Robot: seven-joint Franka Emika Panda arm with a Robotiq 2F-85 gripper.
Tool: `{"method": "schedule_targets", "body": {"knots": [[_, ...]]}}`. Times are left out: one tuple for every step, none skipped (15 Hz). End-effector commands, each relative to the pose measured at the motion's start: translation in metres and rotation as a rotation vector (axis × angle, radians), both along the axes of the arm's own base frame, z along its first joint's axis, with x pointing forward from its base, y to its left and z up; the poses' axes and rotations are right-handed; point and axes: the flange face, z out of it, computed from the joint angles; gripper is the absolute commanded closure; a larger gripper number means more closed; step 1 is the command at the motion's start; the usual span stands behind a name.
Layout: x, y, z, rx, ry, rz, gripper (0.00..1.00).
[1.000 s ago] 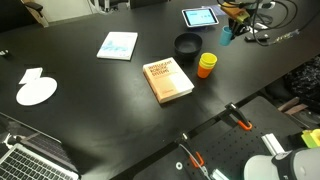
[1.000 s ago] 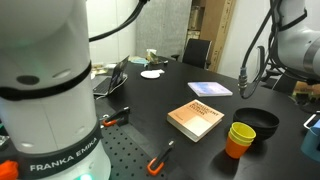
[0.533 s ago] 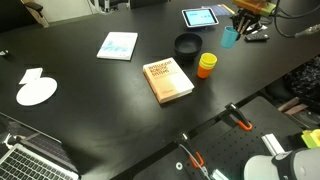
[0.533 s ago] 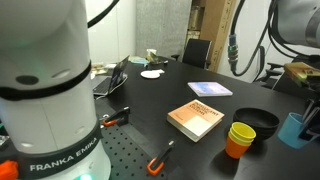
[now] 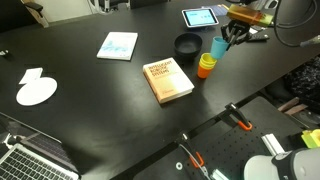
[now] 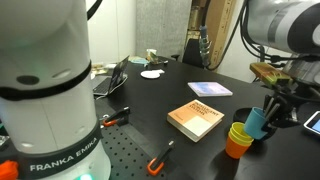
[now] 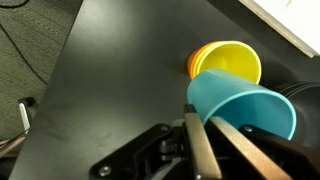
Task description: Stack the cups together.
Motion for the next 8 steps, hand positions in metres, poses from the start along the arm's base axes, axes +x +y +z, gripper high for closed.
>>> {"method": "schedule_targets", "body": {"knots": [[-0.002,0.019,0.005,-0.004,-0.039,0.055,0.94],[-0.001,0.022,0.004,-0.002,-0.041,0.064,0.94],[-0.001,0.024,0.003,0.0,-0.043,0.07,0.94],[-0.001,0.027,0.001,0.004,-0.043,0.074,0.94],[-0.001,0.03,0.001,0.008,-0.044,0.08,0.95],[-0.002,0.032,0.0,0.01,-0.046,0.087,0.95],[-0.003,0.034,0.0,0.014,-0.048,0.094,0.95],[-0.003,0.036,-0.001,0.015,-0.052,0.1,0.95]]}}
